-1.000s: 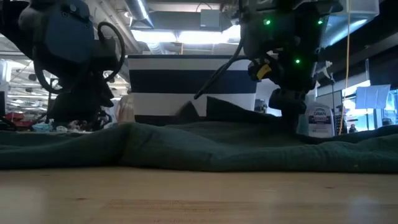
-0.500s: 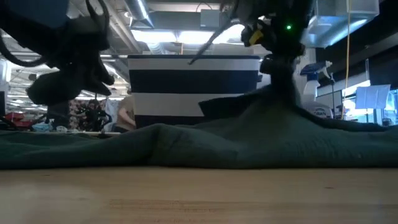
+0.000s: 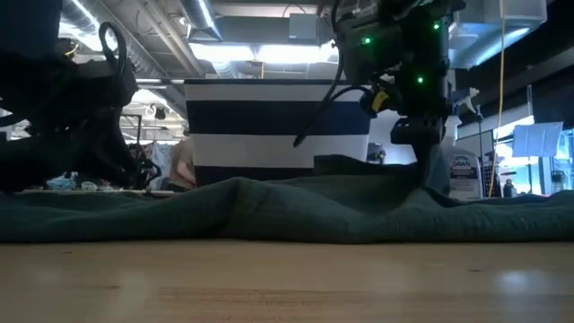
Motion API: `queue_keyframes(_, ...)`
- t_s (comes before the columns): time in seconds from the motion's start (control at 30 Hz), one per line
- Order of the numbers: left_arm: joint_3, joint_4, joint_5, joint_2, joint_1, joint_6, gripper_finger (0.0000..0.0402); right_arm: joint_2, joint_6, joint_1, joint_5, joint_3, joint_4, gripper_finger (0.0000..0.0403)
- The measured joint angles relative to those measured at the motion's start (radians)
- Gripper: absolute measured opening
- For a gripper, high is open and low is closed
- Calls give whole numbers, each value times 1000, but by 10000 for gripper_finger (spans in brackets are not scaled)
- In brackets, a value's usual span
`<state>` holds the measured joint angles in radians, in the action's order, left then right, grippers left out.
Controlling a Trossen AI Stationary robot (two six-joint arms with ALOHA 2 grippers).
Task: Fold Laundry from Bin
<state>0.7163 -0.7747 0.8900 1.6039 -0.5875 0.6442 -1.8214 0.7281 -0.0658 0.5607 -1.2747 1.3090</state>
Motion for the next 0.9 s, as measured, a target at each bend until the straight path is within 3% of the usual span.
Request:
queue_keyframes(0.27, -7, 44, -18, 0, -3, -41, 120, 0, -15, 41, 21, 0, -69, 177)
queue_keyframes(0.47, 78, -15, -115, 0, -1, -77, 120, 0, -145, 60, -189, -96, 7, 177)
queue_keyframes(0.6, 133, -22, -114, 0, -1, -105, 120, 16, -209, 58, -153, -153, -16, 177)
queue_keyframes(0.77, 116, 7, -55, 0, -1, -73, 120, 31, -218, 60, -60, -150, -37, 177)
queue_keyframes(0.9, 56, 96, -60, 0, -1, -70, 120, 31, -209, 42, -139, -150, -119, 177)
